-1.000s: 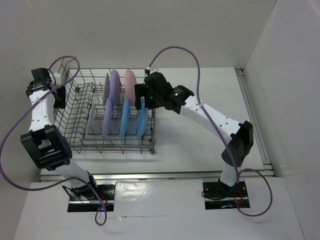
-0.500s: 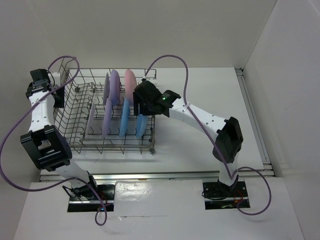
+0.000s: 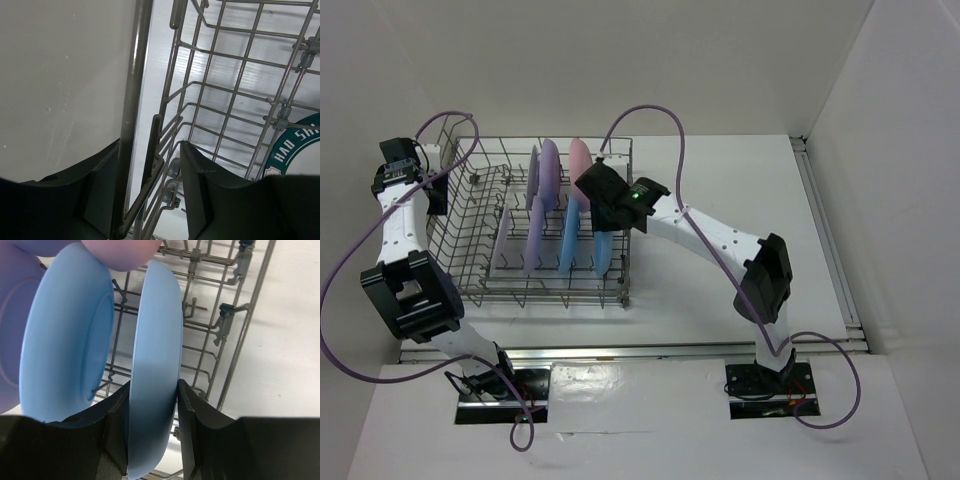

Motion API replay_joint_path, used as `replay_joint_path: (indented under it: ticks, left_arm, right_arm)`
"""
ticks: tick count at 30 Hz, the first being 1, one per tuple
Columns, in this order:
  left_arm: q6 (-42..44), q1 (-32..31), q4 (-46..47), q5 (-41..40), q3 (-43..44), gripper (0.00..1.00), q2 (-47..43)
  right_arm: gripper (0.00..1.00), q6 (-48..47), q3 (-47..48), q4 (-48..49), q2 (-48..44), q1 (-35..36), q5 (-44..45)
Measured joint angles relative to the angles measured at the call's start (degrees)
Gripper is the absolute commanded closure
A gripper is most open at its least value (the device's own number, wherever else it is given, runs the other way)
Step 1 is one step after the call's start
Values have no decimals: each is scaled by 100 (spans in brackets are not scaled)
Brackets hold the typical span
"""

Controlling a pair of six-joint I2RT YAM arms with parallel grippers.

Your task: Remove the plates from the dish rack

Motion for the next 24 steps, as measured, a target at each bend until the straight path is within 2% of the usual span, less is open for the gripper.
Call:
replay_joint_path:
  ticks: [16,24]
  left_arm:
    - [20,24,83,94,0,42,0]
    - [22,52,116,177,0,43,0]
  right_arm:
    - [100,-111,793,-765,-44,264,1078]
    - [100,-352,824,-730,-715,267,1705]
